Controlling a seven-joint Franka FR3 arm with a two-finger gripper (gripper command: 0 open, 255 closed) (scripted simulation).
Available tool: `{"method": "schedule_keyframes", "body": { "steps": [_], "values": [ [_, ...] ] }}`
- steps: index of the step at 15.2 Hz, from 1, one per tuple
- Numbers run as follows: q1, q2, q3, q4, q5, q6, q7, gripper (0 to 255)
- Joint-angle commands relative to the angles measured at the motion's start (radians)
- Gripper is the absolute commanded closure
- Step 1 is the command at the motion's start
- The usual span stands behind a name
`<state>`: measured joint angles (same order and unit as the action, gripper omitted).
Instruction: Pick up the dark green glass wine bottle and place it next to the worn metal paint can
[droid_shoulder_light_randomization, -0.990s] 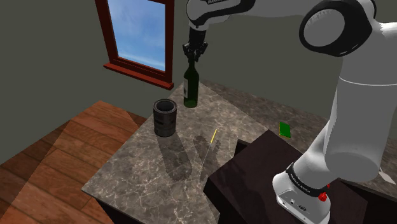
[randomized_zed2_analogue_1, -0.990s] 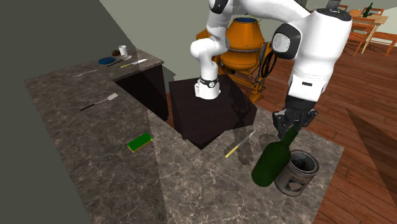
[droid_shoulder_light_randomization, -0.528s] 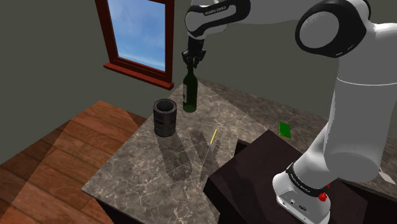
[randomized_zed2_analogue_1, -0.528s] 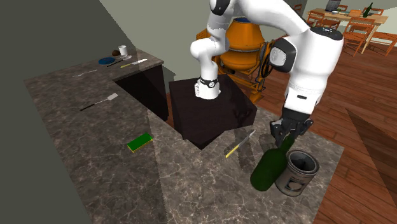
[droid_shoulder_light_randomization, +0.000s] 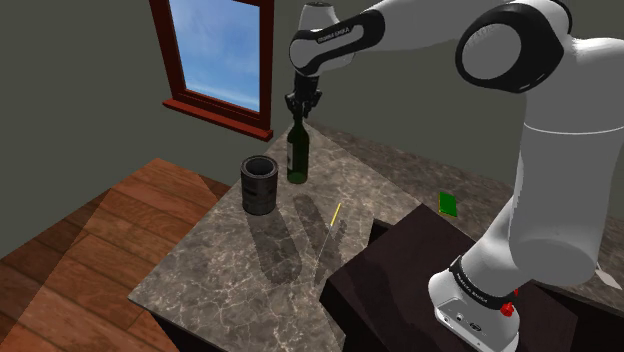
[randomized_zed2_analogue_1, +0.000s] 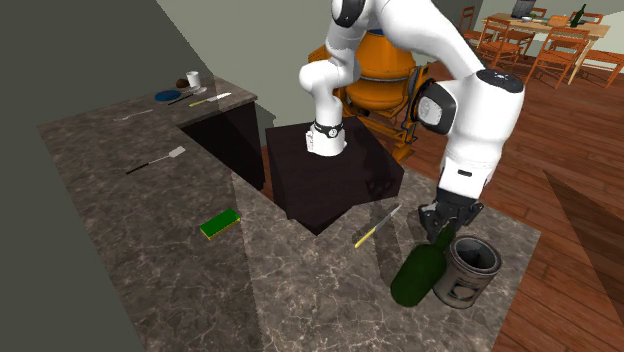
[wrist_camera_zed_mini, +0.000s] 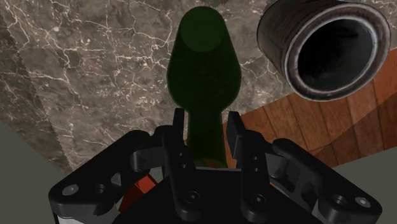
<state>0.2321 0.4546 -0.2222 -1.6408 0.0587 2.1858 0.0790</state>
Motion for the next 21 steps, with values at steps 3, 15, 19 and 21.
{"method": "schedule_keyframes", "body": {
  "steps": [3,15,19,21],
  "values": [
    [-0.002,0.022,0.003,-0.02,0.006,0.043,-0.003,255],
    [-0.005,0.055,0.008,-0.043,0.013,0.098,-0.006,255],
    [-0.006,0.055,0.008,-0.042,0.013,0.098,-0.006,0],
    [-0.005,0.055,0.008,-0.043,0.013,0.098,-0.006,0]
  ]
}}
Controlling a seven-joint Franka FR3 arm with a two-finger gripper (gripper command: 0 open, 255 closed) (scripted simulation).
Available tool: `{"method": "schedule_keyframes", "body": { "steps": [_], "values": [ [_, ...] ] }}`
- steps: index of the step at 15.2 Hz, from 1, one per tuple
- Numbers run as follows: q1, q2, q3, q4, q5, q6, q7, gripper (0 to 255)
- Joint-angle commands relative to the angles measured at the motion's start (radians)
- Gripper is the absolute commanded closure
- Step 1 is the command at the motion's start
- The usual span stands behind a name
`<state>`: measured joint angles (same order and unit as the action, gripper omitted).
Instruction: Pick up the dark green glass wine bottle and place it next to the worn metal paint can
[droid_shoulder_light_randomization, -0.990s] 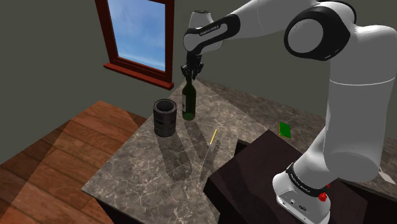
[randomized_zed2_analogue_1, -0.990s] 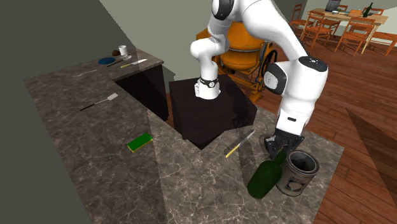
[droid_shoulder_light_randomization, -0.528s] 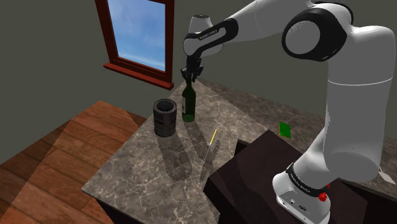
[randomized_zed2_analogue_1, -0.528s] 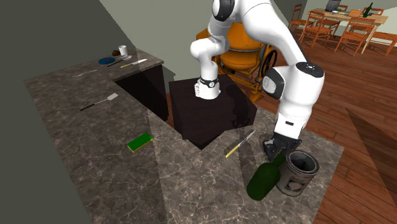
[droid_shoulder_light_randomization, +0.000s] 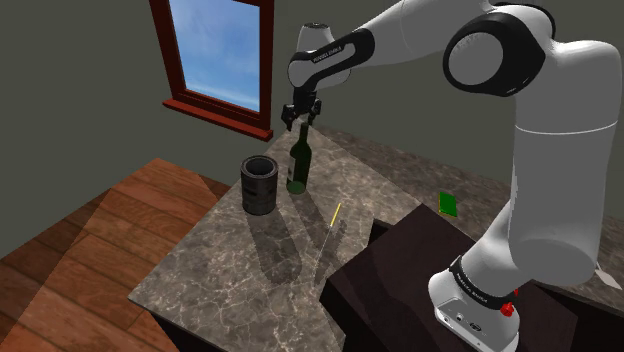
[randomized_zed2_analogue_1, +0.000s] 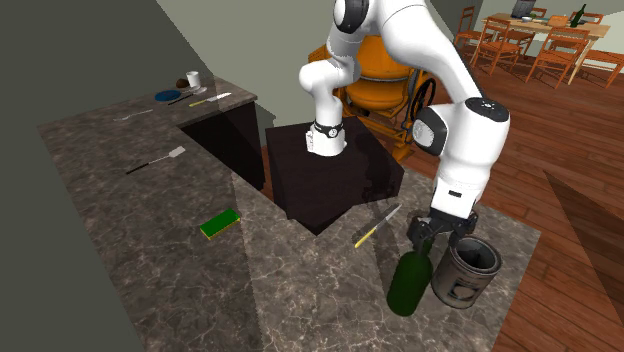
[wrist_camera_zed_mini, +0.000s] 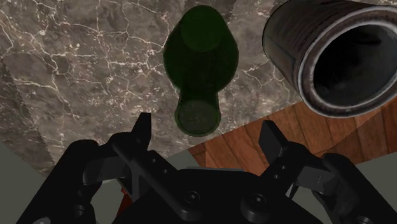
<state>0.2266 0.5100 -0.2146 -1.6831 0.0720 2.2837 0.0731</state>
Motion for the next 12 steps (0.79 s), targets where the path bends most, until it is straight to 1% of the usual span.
{"method": "schedule_keyframes", "body": {
  "steps": [1,4,12],
  "values": [
    [0.003,-0.021,-0.003,0.003,-0.005,-0.024,0.003,0],
    [0.011,-0.073,-0.009,0.02,-0.017,-0.092,0.01,0],
    [0.011,-0.073,-0.009,0.02,-0.017,-0.092,0.01,0]
  ]
}}
